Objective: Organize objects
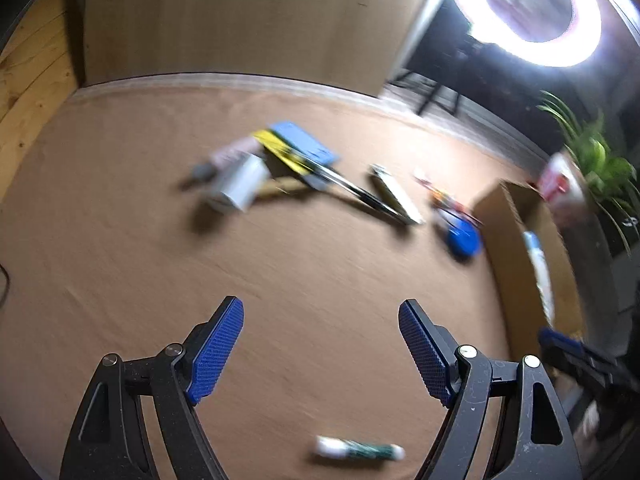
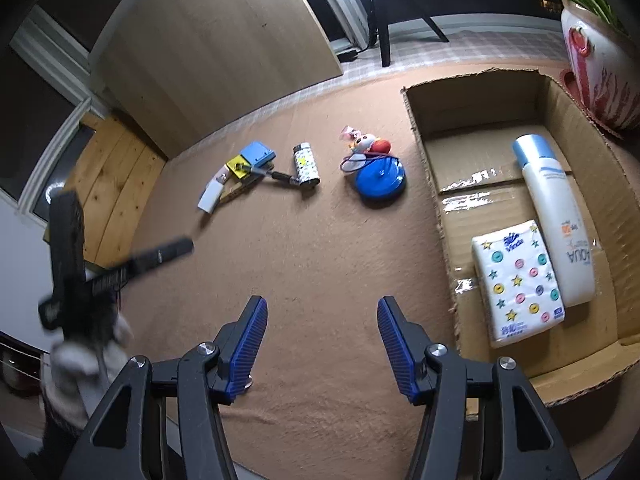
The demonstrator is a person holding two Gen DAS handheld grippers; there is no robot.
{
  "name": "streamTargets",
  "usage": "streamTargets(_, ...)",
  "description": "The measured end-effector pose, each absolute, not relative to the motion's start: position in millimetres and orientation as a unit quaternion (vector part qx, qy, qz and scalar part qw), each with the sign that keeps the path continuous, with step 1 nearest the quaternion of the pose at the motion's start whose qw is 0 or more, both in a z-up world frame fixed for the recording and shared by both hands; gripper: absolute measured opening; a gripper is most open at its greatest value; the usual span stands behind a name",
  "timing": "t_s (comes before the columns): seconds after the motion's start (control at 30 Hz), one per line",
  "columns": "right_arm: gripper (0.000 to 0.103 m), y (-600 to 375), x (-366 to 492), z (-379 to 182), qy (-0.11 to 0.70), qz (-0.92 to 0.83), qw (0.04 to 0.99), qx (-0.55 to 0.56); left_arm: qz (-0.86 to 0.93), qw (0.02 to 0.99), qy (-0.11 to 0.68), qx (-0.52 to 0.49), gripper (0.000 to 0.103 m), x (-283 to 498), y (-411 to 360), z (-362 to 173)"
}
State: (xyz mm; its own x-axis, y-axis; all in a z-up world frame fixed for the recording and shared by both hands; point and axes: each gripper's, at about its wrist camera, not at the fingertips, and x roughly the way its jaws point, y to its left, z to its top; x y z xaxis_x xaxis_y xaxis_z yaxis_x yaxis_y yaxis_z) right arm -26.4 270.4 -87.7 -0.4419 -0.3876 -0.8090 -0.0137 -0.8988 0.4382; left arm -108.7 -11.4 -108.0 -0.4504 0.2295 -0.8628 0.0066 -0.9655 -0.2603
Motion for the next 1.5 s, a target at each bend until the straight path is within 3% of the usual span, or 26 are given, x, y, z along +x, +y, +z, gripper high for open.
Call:
streamTargets(0.73,0.054,279.6,-7.7,-91.5,-0.201,-0.822,0.075,0.528,0.807,0.043,-0.145,-0.571,0.082,-237.2,-73.5,-160.1)
streamTargets(0.93,0.053,276.9,-11.1,-92.4,-0.198,-0.819,0.076,0.534,0.807,0.046,-0.141,-0.571,0.065,-240.7,-66.6,-165.2)
streamTargets(1.0,0.054,274.0,-11.4,-92.8,-0.196,-0.818,0.080,0.536,0.808,0.048,-0.139,-0.570,0.052,-240.5,-63.4,-165.2)
streamTargets(1.1,0.054,269.4,-14.2,-94.8,-0.192,-0.816,0.085,0.538,0.811,0.050,-0.136,-0.567,0.042,-234.9,-62.2,-165.1)
streamTargets(1.5,0.054,257.7,-26.3,-102.7,-0.182,-0.810,0.098,0.548,0.821,0.067,-0.091,-0.559,0.038,-181.8,-29.0,-165.2)
